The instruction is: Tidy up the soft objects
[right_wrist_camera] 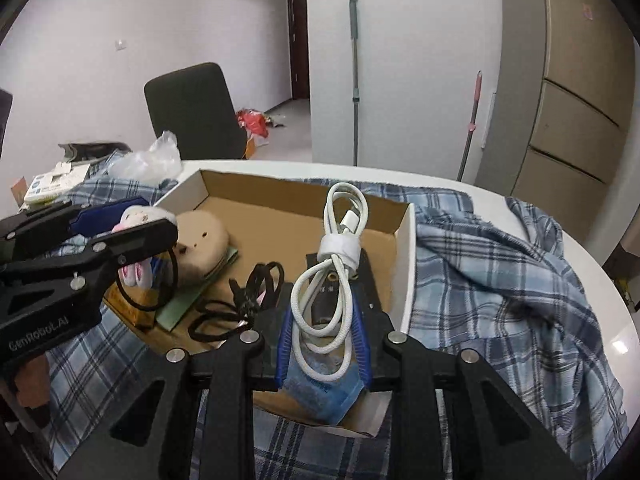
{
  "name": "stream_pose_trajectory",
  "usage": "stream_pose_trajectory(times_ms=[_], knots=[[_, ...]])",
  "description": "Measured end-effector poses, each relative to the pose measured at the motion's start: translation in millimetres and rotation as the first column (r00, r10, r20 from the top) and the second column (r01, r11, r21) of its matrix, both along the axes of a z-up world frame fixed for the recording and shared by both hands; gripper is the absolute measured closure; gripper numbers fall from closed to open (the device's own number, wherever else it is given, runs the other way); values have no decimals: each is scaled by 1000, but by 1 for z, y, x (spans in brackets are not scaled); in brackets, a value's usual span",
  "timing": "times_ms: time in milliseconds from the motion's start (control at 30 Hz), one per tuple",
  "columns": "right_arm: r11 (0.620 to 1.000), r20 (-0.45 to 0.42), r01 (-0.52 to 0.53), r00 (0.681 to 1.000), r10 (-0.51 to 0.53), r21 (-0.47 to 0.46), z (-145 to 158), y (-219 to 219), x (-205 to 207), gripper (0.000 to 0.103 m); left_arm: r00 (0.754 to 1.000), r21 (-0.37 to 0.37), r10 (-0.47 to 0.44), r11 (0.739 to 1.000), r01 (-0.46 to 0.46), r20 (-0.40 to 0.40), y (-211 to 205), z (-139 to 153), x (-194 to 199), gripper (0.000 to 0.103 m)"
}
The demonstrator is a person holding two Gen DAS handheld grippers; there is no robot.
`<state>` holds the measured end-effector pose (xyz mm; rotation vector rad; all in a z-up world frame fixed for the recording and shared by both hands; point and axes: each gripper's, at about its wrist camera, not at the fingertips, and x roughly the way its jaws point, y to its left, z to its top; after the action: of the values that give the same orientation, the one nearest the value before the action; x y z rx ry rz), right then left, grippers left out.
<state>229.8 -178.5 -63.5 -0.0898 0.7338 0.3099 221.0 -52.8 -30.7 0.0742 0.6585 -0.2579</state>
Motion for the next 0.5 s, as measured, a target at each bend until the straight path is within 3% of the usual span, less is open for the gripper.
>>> stream_pose_trajectory(times_ms=[33,133,200,233,267,300,500], knots=[[1000,-7,-4,1000,4,-1,-2,1,1,77,1000,-1,2,1000,-2,-4,1,0,0,62],[1000,-27,-21,999,21,-5,-8,0,3,77,1000,0,16,1000,-16,-14,3,-4,3,48],[999,-29,-27,999,27,-19,-10,2,4,69,1000,-5,18,1000,-18,-21,2,-4,4,25],[999,-23,-26,999,25,-28,-10,2,3,61,1000,-3,21,1000,-21,-22,2,-5,4,23],[999,-14,-21,1000,21,-31,-9,2,2,36,1000,2,26,1000,-26,-17,3,-5,4,22],[1000,0,-16,1000,16,-25,-7,1,0,27,999,6,36,999,-36,-4,3,-5,3,22],[1000,56,-6,998,7,-15,8,-4,-6,27,997,-23,66,998,-65,37,12,8,-2,22]])
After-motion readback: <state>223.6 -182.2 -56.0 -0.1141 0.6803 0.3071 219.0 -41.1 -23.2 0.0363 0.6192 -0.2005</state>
